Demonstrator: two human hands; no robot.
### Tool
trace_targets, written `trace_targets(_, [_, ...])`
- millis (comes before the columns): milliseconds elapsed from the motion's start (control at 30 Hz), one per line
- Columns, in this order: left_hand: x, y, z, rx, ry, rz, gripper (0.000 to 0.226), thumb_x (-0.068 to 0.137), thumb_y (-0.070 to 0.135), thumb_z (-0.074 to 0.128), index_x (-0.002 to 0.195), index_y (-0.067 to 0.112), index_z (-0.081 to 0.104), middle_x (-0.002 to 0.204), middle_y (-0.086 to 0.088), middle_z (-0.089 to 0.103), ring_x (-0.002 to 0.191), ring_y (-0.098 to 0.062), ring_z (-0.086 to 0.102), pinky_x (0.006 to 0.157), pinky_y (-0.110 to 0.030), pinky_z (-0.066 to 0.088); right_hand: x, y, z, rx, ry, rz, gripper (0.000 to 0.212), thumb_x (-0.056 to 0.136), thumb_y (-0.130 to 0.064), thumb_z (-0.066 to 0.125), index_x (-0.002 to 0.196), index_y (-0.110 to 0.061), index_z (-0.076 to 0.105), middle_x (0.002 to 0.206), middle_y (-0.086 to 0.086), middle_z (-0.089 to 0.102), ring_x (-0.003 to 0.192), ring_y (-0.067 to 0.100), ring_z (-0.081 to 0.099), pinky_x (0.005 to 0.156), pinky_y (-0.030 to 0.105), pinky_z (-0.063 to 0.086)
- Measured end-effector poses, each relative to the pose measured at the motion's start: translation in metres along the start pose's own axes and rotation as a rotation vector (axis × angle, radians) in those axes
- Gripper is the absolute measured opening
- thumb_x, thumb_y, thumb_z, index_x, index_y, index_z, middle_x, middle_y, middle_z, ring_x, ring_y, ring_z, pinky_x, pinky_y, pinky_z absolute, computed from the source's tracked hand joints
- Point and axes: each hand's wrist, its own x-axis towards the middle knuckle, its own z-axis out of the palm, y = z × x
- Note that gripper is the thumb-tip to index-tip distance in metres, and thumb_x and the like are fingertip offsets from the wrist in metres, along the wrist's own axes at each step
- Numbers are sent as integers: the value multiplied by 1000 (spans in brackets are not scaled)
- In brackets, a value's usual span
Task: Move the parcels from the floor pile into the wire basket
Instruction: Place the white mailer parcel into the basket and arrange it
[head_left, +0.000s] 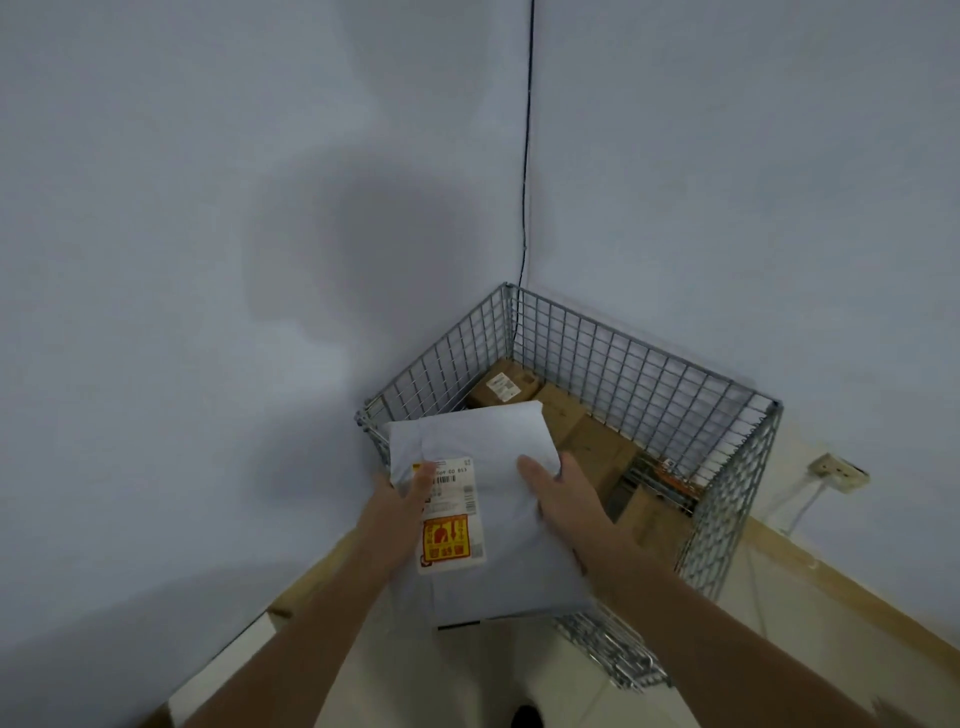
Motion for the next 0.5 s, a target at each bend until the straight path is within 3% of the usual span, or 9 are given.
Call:
trace_targets(67, [24,14,-1,20,-43,-11,37,104,52,50,115,18,60,86,7,70,72,-9,67,74,-30,56,22,-9,4,5,13,21,59,90,-73,55,131,-33,45,114,-6,64,104,18,66,98,52,56])
trace_targets(133, [51,25,-1,43,-57,0,28,103,52,51,105,25,58,80,8,71,65,-5,68,62,-24,54,43,-21,5,41,19,55,61,94,-68,55,139,-29,42,119,-5,63,106,19,66,99,50,55])
trace_targets(200, [82,36,4,65,-103,2,43,100,59,50,104,19,65,77,4,75,63,-7,72,68,-31,61,68,-30,5,74,48,78,59,97,-63,57,141,-27,43,118,-5,64,104,19,67,99,48,56])
trace_targets(333, [158,46,24,82,-184,13,86,82,88,49,116,11,66,84,1,77,70,-8,76,74,-31,63,124,-38,2,120,118,128,55,98,-60,57,138,-25,44,116,-5,66,100,17,69,94,45,59])
trace_targets(367, [179,50,33,83,-221,37,91,79,92,48,117,12,65,88,1,78,74,-9,76,76,-32,63,139,-39,1,147,145,152,53,98,-58,58,137,-25,44,117,-4,66,99,17,69,89,42,60])
trace_targets(433, [213,66,51,72,-303,53,77,86,81,51,121,14,65,97,-2,78,77,-7,76,68,-21,59,167,-41,-3,192,213,204,49,99,-55,59,135,-24,47,114,-2,68,95,18,71,80,38,61])
trace_targets(500, [251,84,74,96,-359,74,81,84,84,51,128,17,62,104,0,78,83,-8,76,71,-23,59,194,-37,-9,222,294,268,46,100,-53,57,136,-25,49,112,0,69,94,21,72,86,45,61])
